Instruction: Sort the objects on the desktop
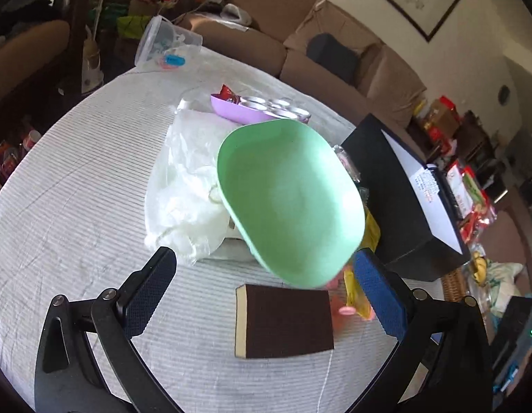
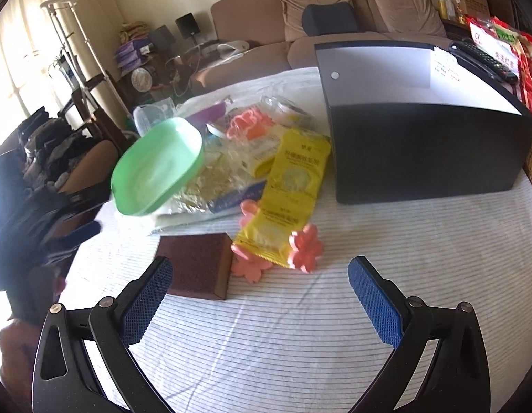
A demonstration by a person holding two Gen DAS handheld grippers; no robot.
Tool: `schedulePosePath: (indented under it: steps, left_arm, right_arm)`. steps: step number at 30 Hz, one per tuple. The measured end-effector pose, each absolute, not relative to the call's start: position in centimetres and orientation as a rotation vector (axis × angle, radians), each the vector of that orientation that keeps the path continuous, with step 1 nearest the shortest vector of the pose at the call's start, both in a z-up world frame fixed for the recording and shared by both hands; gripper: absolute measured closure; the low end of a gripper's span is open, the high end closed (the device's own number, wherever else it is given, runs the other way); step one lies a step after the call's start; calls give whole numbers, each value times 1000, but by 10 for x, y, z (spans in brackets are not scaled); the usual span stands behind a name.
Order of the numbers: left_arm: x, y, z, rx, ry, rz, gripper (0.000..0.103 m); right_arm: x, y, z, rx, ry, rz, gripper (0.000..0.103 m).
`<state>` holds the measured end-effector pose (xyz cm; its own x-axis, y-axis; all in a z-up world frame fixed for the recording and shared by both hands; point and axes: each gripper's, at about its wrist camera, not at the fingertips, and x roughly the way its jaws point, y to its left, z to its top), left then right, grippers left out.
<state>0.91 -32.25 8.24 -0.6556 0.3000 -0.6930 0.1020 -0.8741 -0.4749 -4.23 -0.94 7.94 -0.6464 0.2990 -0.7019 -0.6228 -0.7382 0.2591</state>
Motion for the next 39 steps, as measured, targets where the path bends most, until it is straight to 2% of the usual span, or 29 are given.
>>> schedulePosePath:
  steps: [6,9,12,15,17,18,21,23,25,27,29,31,33,35,39]
  left_arm:
    - [0,-349,63,-1333,-1100,2555,0]
    - [-3,-357,50,-1366,-1193,2499,0]
    - [-5,-358,50,-1368,-1167,2516,1]
    - [-4,-351,56,-1353,-1129,2534,1]
    - [-5,-347,58,-1367,-1091,2564,3]
    - [-5,-346,58,-1375,-1077,2569,8]
    - [-9,-341,54,-1420,-1044,2566,24]
    - [-10,-340,48,-1452,-1055,2547,31]
    - [-11,-341,43,-1477,-1072,2532,44]
    - [-11,-342,41,-1483,-1084,2522,53]
    - [-11,-341,45,-1473,-1056,2541,59]
    - [-11,-338,51,-1454,-1007,2569,67]
    - [-10,-334,58,-1418,-971,2573,67]
    - [-8,-328,66,-1365,-945,2566,71]
    - [-2,-318,87,-1272,-840,2621,71]
  right_arm:
    - [-52,0,97,-850,731,2435,0]
    - [-65,5,101,-832,752,2442,0]
    - [-74,14,95,-823,781,2410,0]
    - [-80,24,89,-786,898,2397,0]
    - [-87,27,91,-770,915,2394,0]
    - [-93,28,94,-757,904,2396,1]
    - [-113,34,97,-766,878,2391,13]
    - [-132,39,93,-819,869,2372,31]
    - [-147,44,84,-864,875,2358,45]
    - [-160,48,76,-908,870,2348,53]
    - [-165,46,73,-920,844,2346,75]
    - [-166,39,72,-937,786,2358,81]
    - [-167,30,75,-956,746,2397,88]
    - [-167,16,81,-975,664,2431,88]
    - [-159,-3,94,-968,540,2466,88]
